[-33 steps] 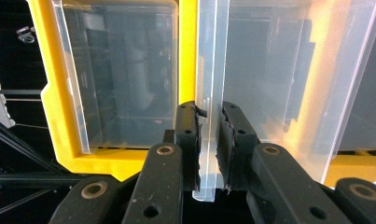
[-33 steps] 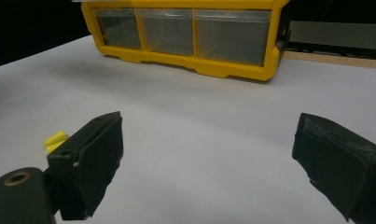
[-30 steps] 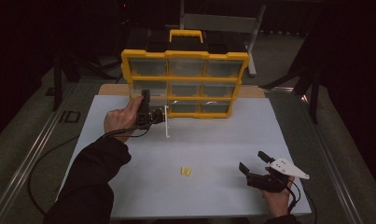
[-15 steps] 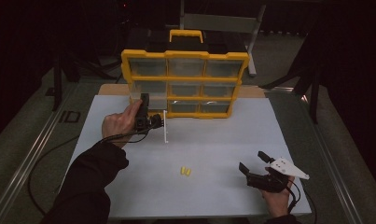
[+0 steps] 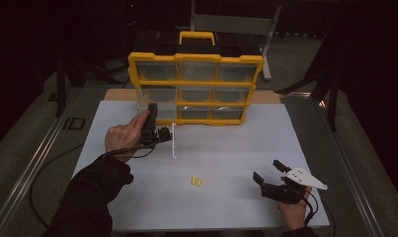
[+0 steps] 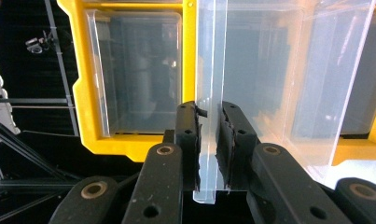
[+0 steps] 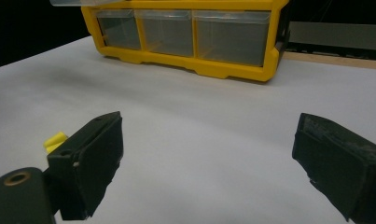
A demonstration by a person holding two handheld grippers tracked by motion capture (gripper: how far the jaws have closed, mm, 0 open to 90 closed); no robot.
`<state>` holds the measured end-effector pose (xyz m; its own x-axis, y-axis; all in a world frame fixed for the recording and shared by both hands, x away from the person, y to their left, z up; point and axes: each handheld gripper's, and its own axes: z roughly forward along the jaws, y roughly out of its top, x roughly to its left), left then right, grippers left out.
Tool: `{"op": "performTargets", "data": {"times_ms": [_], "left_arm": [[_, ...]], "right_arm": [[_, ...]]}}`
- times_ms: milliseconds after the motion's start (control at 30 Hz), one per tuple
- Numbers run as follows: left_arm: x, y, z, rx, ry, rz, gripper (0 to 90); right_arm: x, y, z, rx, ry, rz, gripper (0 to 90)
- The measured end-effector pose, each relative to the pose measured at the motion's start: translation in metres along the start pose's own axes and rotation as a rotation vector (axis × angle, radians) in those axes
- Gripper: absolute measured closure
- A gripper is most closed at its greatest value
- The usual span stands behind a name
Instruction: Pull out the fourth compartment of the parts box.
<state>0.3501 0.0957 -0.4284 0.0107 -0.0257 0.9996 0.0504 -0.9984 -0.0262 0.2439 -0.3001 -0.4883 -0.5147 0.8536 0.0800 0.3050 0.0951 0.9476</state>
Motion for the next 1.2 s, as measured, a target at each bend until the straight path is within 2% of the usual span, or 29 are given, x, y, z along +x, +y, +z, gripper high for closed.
{"op": "performTargets", "data": {"times_ms": [367,433,533,600,667,733,767,800,867,967,1200], "left_arm": [[-0.002,-0.001,-0.005,-0.014,-0.009,0.025,78.3],[-0.001,-0.001,-0.005,-0.025,-0.013,0.009,72.1],[0.003,-0.001,-0.005,-0.031,-0.023,-0.039,58.7],[0.006,-0.002,-0.004,-0.035,-0.051,-0.071,49.8],[0.009,-0.002,-0.004,-0.045,-0.060,-0.101,43.9],[0.013,-0.002,-0.004,-0.032,-0.096,-0.130,33.6],[0.013,-0.002,-0.004,-0.035,-0.094,-0.150,29.2],[0.015,-0.001,-0.004,-0.035,-0.110,-0.173,24.9],[0.018,-0.002,-0.003,-0.034,-0.140,-0.233,15.5],[0.023,-0.003,-0.002,-0.041,-0.182,-0.321,9.6],[0.037,-0.012,0.002,-0.061,-0.333,-0.535,0.4]], "right_arm": [[0.000,0.000,0.000,0.001,-0.001,0.000,8.7],[0.000,0.000,0.000,0.001,-0.002,-0.001,8.7],[0.000,0.000,0.000,0.002,-0.002,-0.002,8.7],[0.000,0.000,0.000,0.001,0.000,0.000,8.7],[0.000,0.000,0.000,0.002,-0.001,-0.001,8.7],[0.000,0.000,0.000,0.002,-0.002,-0.002,8.7],[0.000,0.000,0.000,0.001,-0.001,0.000,8.7],[0.000,0.000,0.000,0.001,-0.001,0.000,8.7],[0.000,0.000,0.000,0.002,-0.001,-0.002,8.7],[0.000,0.000,0.000,0.002,0.001,-0.001,8.7],[0.000,0.000,0.000,0.002,0.001,0.001,8.7]]}}
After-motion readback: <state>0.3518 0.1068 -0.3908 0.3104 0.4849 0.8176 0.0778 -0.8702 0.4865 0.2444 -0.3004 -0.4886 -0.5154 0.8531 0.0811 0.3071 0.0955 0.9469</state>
